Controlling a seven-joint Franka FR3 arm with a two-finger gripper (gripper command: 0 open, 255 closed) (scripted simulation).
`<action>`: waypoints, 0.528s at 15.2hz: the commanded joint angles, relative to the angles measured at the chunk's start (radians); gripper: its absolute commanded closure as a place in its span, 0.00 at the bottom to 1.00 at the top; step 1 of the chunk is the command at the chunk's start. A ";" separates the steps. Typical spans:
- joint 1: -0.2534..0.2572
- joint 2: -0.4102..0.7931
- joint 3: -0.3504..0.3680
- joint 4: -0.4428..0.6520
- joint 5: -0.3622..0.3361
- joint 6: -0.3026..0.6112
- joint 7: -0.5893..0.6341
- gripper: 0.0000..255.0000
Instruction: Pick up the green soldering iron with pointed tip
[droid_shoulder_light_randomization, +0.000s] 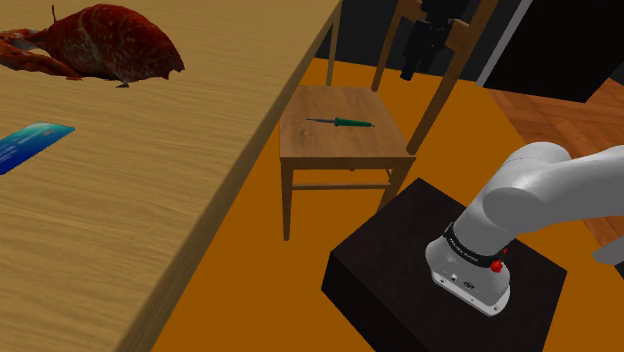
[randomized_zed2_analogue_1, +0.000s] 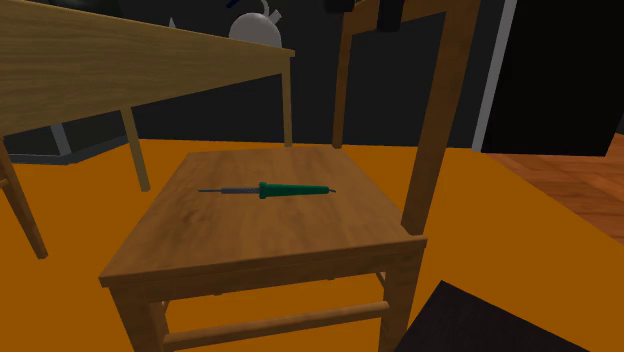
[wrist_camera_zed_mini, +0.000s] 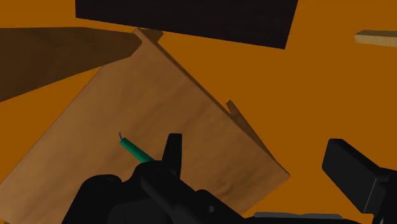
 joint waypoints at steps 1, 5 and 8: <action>0.000 0.000 0.000 0.000 0.000 0.000 0.000 0.00; 0.010 0.073 -0.012 -0.060 -0.033 0.148 -0.075 0.00; 0.015 0.143 -0.020 -0.090 -0.056 0.260 -0.127 0.00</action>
